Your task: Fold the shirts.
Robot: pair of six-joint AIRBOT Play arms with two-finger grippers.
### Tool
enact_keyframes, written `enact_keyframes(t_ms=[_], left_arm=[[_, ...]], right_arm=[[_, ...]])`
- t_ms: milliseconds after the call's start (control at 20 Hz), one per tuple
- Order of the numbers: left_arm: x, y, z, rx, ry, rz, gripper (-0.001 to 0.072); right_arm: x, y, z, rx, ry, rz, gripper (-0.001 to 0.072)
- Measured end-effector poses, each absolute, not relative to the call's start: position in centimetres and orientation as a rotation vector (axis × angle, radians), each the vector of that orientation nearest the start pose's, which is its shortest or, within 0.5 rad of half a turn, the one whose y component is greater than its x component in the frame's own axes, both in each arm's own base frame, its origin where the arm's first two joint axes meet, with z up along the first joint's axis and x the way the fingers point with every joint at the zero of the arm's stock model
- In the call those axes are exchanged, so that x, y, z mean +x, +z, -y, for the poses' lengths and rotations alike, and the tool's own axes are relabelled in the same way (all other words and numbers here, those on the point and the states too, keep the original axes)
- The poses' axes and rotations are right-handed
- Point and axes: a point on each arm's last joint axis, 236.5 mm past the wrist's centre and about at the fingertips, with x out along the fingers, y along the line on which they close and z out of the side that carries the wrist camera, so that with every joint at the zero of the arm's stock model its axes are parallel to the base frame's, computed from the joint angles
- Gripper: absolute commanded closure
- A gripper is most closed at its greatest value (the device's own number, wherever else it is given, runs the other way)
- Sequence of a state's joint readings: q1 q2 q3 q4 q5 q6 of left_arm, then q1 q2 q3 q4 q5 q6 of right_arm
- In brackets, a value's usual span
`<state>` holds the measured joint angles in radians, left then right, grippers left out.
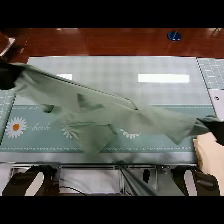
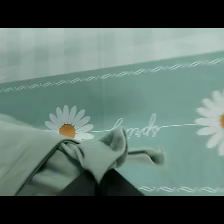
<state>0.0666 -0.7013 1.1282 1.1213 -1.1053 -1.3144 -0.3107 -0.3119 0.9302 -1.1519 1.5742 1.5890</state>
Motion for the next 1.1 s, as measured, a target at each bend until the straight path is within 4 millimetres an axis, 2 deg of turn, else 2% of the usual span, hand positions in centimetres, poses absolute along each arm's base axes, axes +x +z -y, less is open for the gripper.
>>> enact_keyframes(t_ms=[150, 300, 550, 700, 750, 800, 850, 900, 1000, 1100], left_arm=[[35.9, 18.1, 10.1, -0.146, -0.404, -0.718, 0.0682], [40.4, 14.1, 12.0, -0.207, -0.392, -0.752, 0.0682], [47.8, 10.0, 12.2, -0.341, -0.283, -0.723, 0.0682], [50.8, 7.8, 12.3, -0.376, -0.25, -0.724, 0.0674], [51.6, 6.7, 12.3, -0.386, -0.241, -0.736, 0.0605], [52.1, 5.7, 12.4, -0.399, -0.235, -0.752, 0.047], [52.5, 4.6, 12.6, -0.422, -0.227, -0.772, 0.0243], [52.7, 3.6, 12.7, -0.441, -0.221, -0.79, 0.0203], [52.6, 1.6, 12.9, -0.464, -0.216, -0.849, 0.0203], [51.9, 0.6, 12.0, -0.439, -0.227, -0.915, 0.0203]], right_arm=[[21.1, 11.9, -4.8, 0.452, 0.13, -0.931, 0.0684], [25.9, 8.6, -3.6, 0.512, 0.119, -0.939, 0.0684], [35.6, 3.2, -1.2, 0.63, 0.101, -0.976, 0.0684], [41.9, 0.5, -0.8, 0.74, 0.126, -0.988, 0.0684], [43.8, -0.3, -0.8, 0.784, 0.137, -0.985, 0.0681], [45.5, -0.9, -0.8, 0.824, 0.147, -0.982, 0.0564], [47.0, -1.4, -0.9, 0.862, 0.153, -0.975, 0.0322], [48.4, -1.9, -0.9, 0.899, 0.159, -0.965, 0.0297], [50.5, -2.3, -0.9, 0.943, 0.175, -0.951, 0.0297], [51.8, -1.3, -0.4, 0.959, 0.204, -0.932, 0.0297]])
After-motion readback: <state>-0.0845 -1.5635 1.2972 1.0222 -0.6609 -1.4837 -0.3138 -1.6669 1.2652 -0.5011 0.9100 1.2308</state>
